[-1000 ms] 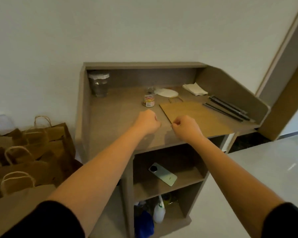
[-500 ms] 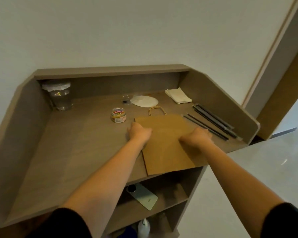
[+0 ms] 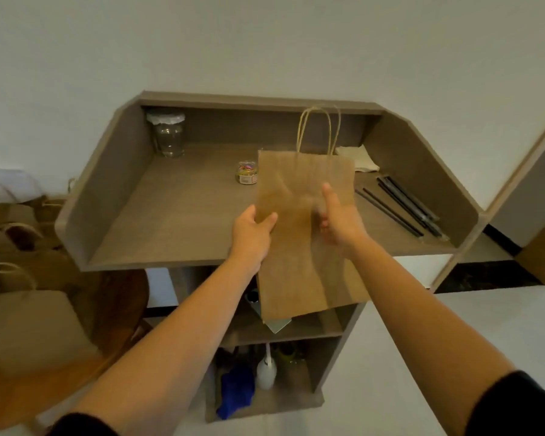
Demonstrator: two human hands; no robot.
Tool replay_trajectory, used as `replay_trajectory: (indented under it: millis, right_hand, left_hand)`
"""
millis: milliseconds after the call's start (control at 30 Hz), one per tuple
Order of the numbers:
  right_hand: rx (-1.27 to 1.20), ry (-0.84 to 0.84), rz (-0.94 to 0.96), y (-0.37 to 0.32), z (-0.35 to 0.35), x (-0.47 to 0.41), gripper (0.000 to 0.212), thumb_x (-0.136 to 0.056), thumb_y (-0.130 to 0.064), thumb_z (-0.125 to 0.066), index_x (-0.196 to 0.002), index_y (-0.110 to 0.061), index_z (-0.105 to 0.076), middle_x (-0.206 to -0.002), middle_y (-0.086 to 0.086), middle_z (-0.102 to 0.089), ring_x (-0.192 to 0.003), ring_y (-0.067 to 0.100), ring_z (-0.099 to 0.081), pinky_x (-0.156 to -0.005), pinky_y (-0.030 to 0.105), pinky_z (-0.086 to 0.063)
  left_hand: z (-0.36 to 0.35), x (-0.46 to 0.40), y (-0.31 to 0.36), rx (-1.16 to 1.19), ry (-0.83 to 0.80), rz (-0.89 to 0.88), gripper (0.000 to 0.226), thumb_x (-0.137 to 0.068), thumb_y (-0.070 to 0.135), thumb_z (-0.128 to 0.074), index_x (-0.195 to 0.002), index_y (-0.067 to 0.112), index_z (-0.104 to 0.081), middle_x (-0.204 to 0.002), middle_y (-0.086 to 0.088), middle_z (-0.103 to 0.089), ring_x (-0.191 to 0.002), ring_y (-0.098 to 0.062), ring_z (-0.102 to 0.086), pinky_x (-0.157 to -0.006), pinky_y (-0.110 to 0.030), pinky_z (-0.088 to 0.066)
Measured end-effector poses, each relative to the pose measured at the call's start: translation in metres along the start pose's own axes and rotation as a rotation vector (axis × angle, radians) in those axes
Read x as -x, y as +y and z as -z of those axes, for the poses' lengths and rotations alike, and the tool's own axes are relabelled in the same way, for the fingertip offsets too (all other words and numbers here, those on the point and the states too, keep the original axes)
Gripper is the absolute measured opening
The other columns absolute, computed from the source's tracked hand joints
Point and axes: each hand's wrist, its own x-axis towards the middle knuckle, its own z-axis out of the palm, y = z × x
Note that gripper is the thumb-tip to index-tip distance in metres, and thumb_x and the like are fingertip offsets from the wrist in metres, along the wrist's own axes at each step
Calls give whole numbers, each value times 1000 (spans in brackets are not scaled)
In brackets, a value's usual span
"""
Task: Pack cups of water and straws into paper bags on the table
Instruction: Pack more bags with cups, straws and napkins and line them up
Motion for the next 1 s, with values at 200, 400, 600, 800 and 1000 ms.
replay_trajectory:
  millis: [200, 400, 600, 800, 1000]
  right_hand:
    - [-165, -282, -224, -24, -40, 53, 81, -71, -84, -40, -117, -16, -44, -99, 11, -55, -91, 32, -61, -64, 36, -54]
    - [-303, -352, -334, -17, -84, 113, 45, -94, -43, -47, -110, -2, -54, -100, 21, -61, -79, 29, -65, -47, 29, -54]
    - [-358, -337, -268, 29, -141, 193, 27, -97, -11, -39, -81, -8, -61, -72, 9, -66, -61, 17, -67, -46, 25, -51]
    - [-222, -656, -66, 67, -179, 267, 21, -93, -21, -53, -81, -17, -70, -76, 1, -73, -72, 13, -71, -58, 22, -55]
    - [-169, -606, -89, 94, -186, 292, 23, -93, -27, -54, -106, -12, -66, -102, 6, -71, -96, 21, -68, -86, 33, -55]
  left_hand:
    - [72, 71, -9, -124, -48, -33, 20, -92, 4, -55, -90, 21, -65, -85, 3, -67, -82, -12, -62, -73, -24, -50]
    - [148, 131, -13, -237, -100, -36, 22, -90, 4, -57, -83, 23, -67, -80, 5, -63, -75, -6, -59, -63, -12, -47]
    - [222, 186, -28, -114, -409, 281, 72, -81, -11, -54, -144, 18, -32, -139, 0, -44, -125, -13, -45, -89, -20, -45]
    - [243, 224, -34, -192, -450, 298, 93, -70, 60, -59, -148, 41, -11, -139, 16, -42, -115, -1, -44, -92, -19, -37]
    - [245, 252, -56, -235, -379, 283, 92, -69, 72, -40, -148, 40, -6, -155, 8, -22, -139, -16, -24, -101, -28, -25]
